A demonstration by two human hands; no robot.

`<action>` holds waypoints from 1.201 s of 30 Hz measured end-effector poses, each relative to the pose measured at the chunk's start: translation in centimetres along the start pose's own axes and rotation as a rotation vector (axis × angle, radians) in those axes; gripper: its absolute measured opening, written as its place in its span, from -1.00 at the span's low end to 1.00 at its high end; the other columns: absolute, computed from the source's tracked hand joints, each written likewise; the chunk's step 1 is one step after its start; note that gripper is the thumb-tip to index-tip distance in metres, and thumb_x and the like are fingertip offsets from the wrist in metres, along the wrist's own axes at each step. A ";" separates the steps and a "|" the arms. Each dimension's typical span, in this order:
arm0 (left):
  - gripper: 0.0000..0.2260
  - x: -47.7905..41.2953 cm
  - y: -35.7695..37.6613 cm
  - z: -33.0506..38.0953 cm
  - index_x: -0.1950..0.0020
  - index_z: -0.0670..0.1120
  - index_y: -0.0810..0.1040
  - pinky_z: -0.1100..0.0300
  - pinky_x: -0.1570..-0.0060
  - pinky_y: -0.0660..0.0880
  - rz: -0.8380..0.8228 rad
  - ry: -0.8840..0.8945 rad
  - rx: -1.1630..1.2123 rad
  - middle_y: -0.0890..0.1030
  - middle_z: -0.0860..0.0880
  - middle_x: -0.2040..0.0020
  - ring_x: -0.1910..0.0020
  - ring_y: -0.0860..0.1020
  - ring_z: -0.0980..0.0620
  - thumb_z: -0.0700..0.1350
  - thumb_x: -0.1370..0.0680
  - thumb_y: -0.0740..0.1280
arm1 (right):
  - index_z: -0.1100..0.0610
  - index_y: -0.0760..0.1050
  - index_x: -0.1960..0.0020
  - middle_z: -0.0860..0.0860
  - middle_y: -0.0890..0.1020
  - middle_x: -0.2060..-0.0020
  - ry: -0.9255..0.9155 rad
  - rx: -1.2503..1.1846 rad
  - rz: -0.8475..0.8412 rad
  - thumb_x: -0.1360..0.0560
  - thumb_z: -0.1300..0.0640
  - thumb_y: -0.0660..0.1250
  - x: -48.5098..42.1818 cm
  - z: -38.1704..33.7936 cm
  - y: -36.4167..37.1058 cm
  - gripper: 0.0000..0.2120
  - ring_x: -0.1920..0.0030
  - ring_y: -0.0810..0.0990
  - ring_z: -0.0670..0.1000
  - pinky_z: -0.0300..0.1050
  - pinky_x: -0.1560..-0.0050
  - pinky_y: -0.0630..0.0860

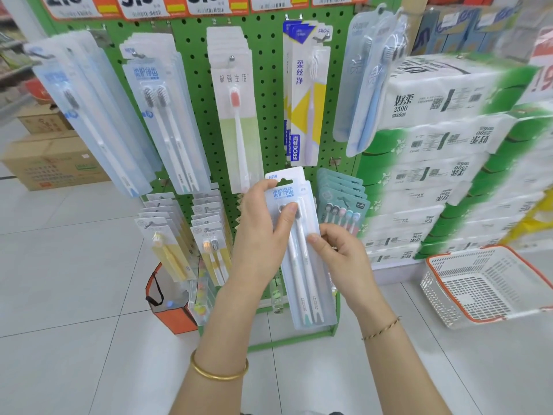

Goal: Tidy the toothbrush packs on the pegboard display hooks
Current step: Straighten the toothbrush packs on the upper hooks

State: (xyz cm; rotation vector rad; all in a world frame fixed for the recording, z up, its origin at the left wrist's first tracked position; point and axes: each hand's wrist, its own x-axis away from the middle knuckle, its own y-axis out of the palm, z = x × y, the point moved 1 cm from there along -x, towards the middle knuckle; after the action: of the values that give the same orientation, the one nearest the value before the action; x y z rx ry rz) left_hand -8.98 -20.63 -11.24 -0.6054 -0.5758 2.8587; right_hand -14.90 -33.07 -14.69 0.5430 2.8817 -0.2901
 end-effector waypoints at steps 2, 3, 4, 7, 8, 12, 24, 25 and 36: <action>-0.62 0.3 0.3 0.0 -0.30 0.08 0.22 0.09 -0.12 0.48 -0.004 -0.071 0.172 0.52 -0.06 -0.20 -0.13 0.55 0.00 0.01 -0.55 0.28 | 0.11 0.50 0.20 -0.09 0.46 0.35 0.011 -0.022 0.005 -0.54 0.20 0.30 0.1 -0.1 0.1 -0.86 0.31 0.37 -0.13 -0.21 0.23 0.33; -0.63 0.4 0.4 0.0 -0.28 0.06 0.22 0.11 -0.14 0.49 -0.006 -0.100 0.241 0.54 -0.04 -0.18 -0.13 0.56 0.05 -0.01 -0.55 0.30 | 0.10 0.51 0.20 -0.08 0.47 0.34 0.012 -0.027 0.005 -0.55 0.20 0.30 0.1 0.0 0.1 -0.86 0.30 0.38 -0.12 -0.19 0.22 0.34; -0.68 0.6 0.5 0.0 -0.26 0.04 0.26 0.11 -0.15 0.49 -0.009 -0.121 0.272 0.55 0.01 -0.17 -0.13 0.56 0.10 -0.05 -0.57 0.30 | 0.10 0.52 0.18 -0.07 0.48 0.33 0.012 -0.031 0.003 -0.55 0.20 0.30 0.2 0.0 0.2 -0.87 0.28 0.38 -0.11 -0.16 0.20 0.34; -0.78 0.9 0.6 0.1 -0.20 0.04 0.34 0.19 -0.14 0.44 -0.027 -0.140 0.251 0.53 0.12 -0.12 -0.12 0.52 0.19 -0.04 -0.59 0.27 | 0.13 0.54 0.15 -0.06 0.49 0.32 0.016 -0.041 0.002 -0.55 0.21 0.30 0.4 0.1 0.2 -0.89 0.28 0.39 -0.10 -0.14 0.21 0.34; -0.78 1.0 0.7 0.1 -0.20 0.05 0.33 0.28 -0.09 0.42 -0.030 -0.132 0.236 0.51 0.17 -0.09 -0.10 0.51 0.26 -0.03 -0.59 0.27 | 0.12 0.53 0.17 -0.08 0.48 0.34 0.019 -0.042 0.006 -0.55 0.21 0.30 0.5 0.2 0.2 -0.88 0.30 0.37 -0.11 -0.17 0.24 0.32; -0.68 1.5 0.8 0.1 -0.32 0.00 0.30 0.52 0.12 0.36 -0.063 -0.082 0.099 0.45 0.36 0.02 0.12 0.43 0.52 -0.02 -0.60 0.25 | 0.04 0.46 0.27 -0.18 0.39 0.44 0.030 -0.029 0.027 -0.55 0.21 0.30 0.7 0.3 0.2 -0.77 0.38 0.29 -0.16 -0.26 0.32 0.25; -0.44 2.6 1.6 -1.0 -0.55 0.09 -0.04 0.11 -0.23 0.39 -0.270 -0.092 -0.008 0.40 0.15 -0.36 -0.28 0.45 0.09 0.01 -0.63 0.16 | 0.24 0.56 0.11 0.18 0.53 0.28 0.042 -0.091 0.087 -0.56 0.21 0.28 0.5 0.0 -0.1 -0.87 0.25 0.41 -0.03 -0.12 0.19 0.38; -0.44 2.6 1.5 -1.0 -0.54 0.10 -0.01 0.11 -0.25 0.39 -0.288 -0.084 0.006 0.40 0.17 -0.36 -0.29 0.44 0.13 -0.01 -0.62 0.19 | 0.25 0.56 0.11 0.14 0.53 0.28 0.048 -0.100 0.104 -0.56 0.22 0.28 0.5 -0.1 -0.2 -0.86 0.24 0.41 -0.02 -0.12 0.19 0.38; -0.33 3.2 1.2 -1.9 -0.43 0.31 0.17 -0.01 -0.18 0.50 -0.562 -0.111 0.035 0.53 0.17 -0.21 -0.06 0.57 0.12 -0.10 -0.47 0.43 | 0.40 0.45 0.18 0.05 0.42 0.38 0.113 -0.177 0.316 -0.54 0.19 0.30 -1.0 0.2 -1.2 -0.74 0.34 0.34 -0.03 -0.17 0.27 0.31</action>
State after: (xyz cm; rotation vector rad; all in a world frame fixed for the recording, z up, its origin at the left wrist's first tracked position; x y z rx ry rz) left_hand -11.19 -20.30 -14.45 -0.2269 -0.5969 2.3713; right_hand -14.42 -34.54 -14.48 0.9906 2.8280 0.0456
